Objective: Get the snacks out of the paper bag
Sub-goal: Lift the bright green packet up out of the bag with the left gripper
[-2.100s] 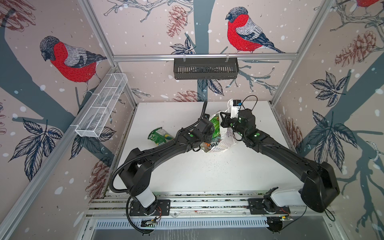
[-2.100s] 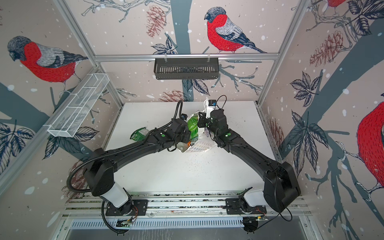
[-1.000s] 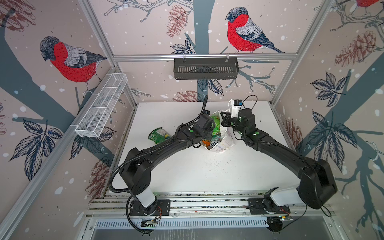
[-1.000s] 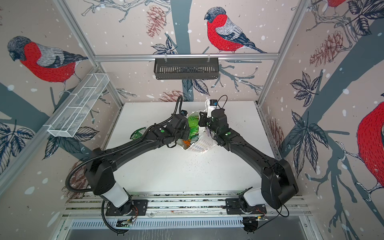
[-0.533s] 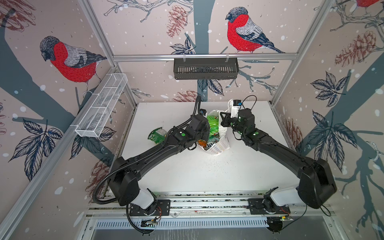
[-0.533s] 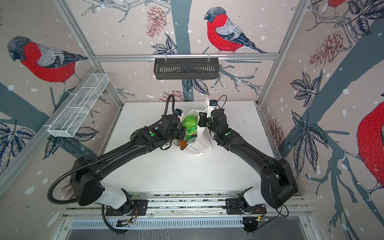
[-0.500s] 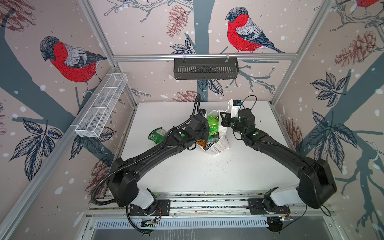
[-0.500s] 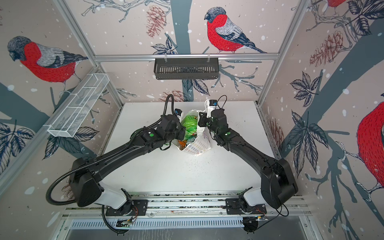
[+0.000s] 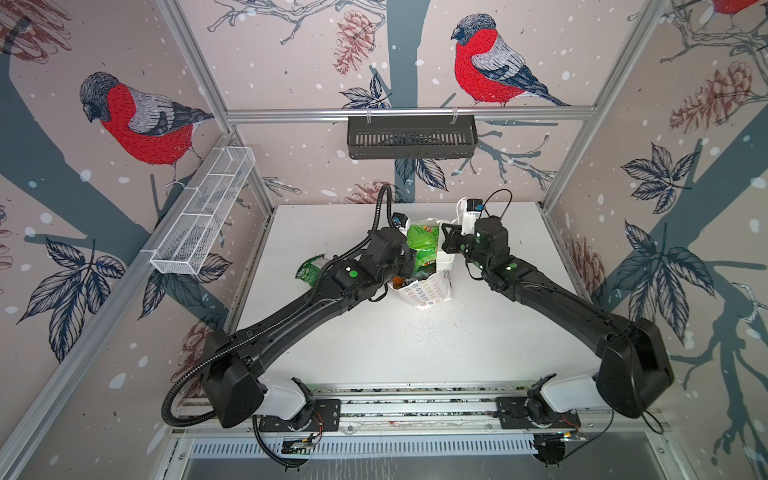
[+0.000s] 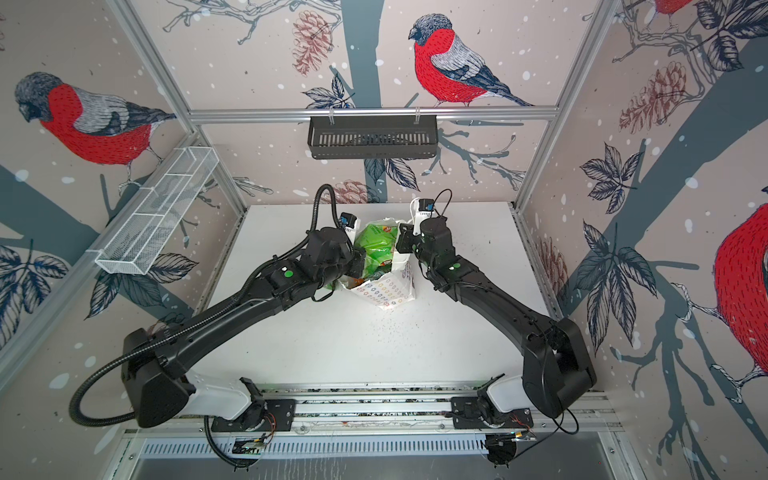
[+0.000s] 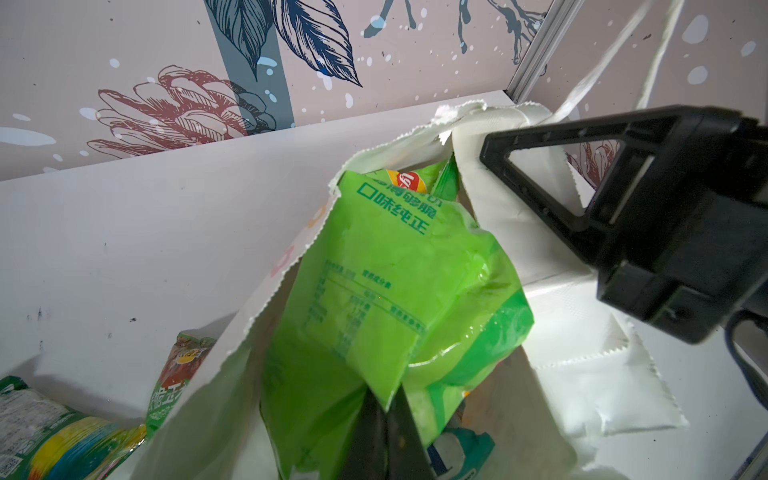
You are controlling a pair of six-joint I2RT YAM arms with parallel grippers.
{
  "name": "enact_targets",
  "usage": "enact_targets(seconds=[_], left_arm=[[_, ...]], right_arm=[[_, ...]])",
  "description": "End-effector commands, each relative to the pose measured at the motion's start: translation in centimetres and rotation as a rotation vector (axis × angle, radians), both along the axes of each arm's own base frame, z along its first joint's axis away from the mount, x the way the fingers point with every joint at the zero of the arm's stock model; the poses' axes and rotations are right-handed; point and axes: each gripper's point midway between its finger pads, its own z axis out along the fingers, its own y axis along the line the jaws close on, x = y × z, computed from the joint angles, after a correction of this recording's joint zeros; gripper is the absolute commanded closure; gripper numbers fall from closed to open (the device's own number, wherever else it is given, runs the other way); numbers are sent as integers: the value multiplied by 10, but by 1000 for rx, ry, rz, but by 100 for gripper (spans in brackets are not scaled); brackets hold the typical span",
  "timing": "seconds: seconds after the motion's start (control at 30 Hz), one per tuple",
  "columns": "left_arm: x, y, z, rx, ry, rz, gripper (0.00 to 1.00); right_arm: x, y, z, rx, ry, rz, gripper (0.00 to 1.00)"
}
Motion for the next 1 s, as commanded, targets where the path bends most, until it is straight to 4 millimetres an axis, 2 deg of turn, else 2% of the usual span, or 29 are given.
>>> enact_targets(seconds=[0.0,0.3,0.63,0.8,0.97], left_arm=[[5,-1,30,-64,-80,10,100],[0,14,57,-78,-141,41,100],[-9,24,78,-109,-175,47,100],[-17,30,99,-156,-206,40,100],[-16,44,111,-125,-234,81,100]], right_arm=[[4,-3,16,-18,-62,-34,100],[5,-2,13,-25,-57,-40,100],[7,-6,13,-47,-63,-61,100],[8,-10,11,-62,-65,-80,100],[8,-12,11,-68,-69,-90,100]])
